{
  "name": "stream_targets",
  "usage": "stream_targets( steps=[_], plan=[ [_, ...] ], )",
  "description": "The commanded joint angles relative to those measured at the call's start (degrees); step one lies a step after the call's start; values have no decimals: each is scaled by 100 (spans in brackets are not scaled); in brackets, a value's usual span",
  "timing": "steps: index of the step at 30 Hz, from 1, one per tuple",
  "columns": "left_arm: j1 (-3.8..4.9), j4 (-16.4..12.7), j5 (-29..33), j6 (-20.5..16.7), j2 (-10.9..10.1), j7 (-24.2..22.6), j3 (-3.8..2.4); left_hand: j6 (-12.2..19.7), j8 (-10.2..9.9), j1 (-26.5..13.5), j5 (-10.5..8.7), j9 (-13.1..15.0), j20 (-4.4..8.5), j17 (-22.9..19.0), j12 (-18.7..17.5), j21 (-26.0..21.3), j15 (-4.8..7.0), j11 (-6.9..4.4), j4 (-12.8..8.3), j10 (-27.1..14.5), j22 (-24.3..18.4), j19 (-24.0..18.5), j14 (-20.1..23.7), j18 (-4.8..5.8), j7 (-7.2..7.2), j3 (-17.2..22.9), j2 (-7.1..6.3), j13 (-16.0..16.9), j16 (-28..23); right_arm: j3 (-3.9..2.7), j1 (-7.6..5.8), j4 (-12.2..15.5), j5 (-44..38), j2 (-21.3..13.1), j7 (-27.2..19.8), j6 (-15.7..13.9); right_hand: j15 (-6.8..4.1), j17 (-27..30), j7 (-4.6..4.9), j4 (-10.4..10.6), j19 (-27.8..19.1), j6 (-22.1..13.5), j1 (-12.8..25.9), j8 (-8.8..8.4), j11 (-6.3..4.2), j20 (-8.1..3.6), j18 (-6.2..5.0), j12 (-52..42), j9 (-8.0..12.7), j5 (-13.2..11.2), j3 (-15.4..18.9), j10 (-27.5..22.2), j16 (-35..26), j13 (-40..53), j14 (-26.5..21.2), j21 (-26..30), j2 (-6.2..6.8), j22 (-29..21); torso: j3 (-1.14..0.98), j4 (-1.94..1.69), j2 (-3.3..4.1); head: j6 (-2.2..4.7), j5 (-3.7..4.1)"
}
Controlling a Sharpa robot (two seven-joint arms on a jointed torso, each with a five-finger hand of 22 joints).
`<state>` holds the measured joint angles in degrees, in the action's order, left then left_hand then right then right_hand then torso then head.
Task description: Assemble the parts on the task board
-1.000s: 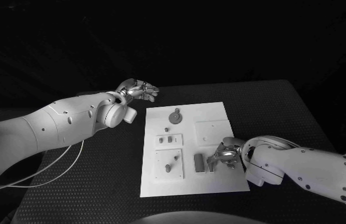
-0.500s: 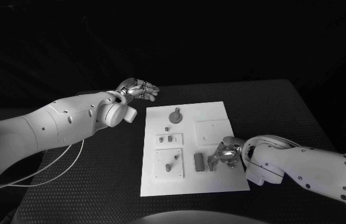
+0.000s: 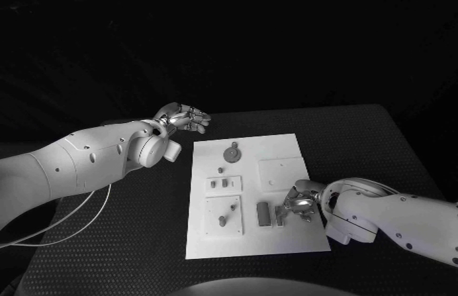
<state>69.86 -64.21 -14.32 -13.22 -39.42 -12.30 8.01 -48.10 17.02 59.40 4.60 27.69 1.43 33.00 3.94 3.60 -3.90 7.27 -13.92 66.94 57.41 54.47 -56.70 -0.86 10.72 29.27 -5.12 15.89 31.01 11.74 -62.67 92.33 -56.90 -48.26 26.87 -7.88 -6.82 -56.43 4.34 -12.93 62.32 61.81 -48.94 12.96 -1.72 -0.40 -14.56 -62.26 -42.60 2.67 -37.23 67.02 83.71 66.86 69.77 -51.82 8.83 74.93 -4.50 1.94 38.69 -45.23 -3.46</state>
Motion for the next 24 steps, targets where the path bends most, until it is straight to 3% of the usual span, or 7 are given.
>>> stream_targets(
  steps=[1, 6, 16, 21, 24],
  plan=[
    [7, -9, 25, 71, 10, -32, -4, 46, 16, -42, 23, -4, -3, 9, 4, 32, -39, -13, 34, -43, -6, -34, -5, 34, 11, 7, 4, -6, -20, 4, 16, 64, -137, -32, -371, 125, -31, 69, 49, 349, 4, -91, 183, -30, 26, 12, -44, 42, -12, 22, -145, -80, -45, -2, -126, 37, 413, 61, 0, -5, -2, 15, 4],
    [7, -7, 25, 69, 3, -30, -4, 47, 16, -41, 23, -5, -3, 10, 4, 32, -39, -13, 34, -44, -6, -35, -5, 34, 11, 7, 2, -7, -21, 4, 9, 83, -329, -104, -578, -73, 25, 132, 133, 605, -47, -346, 278, -176, 105, 22, -44, 39, 58, 21, -192, -210, -51, 26, -260, 54, 657, 83, 2, -3, 0, 20, 6],
    [6, -9, 25, 72, 3, -33, -4, 49, 16, -43, 22, -6, -4, 14, 4, 33, -40, -12, 36, -45, -7, -35, -5, 34, 12, 7, 1, -8, -24, 2, -21, 106, -1072, -243, -1089, -591, 59, 117, 170, 625, -62, -428, 243, -222, 139, 22, -44, 6, 93, 22, -155, -261, -25, 50, -291, 42, 724, 101, 0, -2, -1, 39, 8],
    [6, -9, 25, 75, 5, -32, -4, 50, 16, -44, 22, -6, -4, 15, 4, 33, -40, -11, 38, -46, -7, -35, -6, 34, 13, 6, 1, -8, -25, 1, -21, 81, -1357, -266, -1773, -933, 54, 56, 168, 442, -39, -431, -126, -216, 136, -9, -44, -35, 97, 23, -239, -272, 16, 69, -250, 9, 530, 112, -3, -2, 0, 49, 12],
    [6, -8, 25, 79, 6, -34, -4, 52, 15, -45, 22, -6, -4, 16, 4, 33, -40, -11, 38, -46, -7, -35, -6, 34, 14, 6, 1, -8, -25, 2, -21, 65, -1574, -271, -1993, -825, 98, 59, 216, 102, -56, -566, -554, -284, 194, -5, -44, -68, 137, 33, -216, -285, 31, 78, -264, -13, 202, 117, -3, -2, 0, 49, 12]
  ],
)
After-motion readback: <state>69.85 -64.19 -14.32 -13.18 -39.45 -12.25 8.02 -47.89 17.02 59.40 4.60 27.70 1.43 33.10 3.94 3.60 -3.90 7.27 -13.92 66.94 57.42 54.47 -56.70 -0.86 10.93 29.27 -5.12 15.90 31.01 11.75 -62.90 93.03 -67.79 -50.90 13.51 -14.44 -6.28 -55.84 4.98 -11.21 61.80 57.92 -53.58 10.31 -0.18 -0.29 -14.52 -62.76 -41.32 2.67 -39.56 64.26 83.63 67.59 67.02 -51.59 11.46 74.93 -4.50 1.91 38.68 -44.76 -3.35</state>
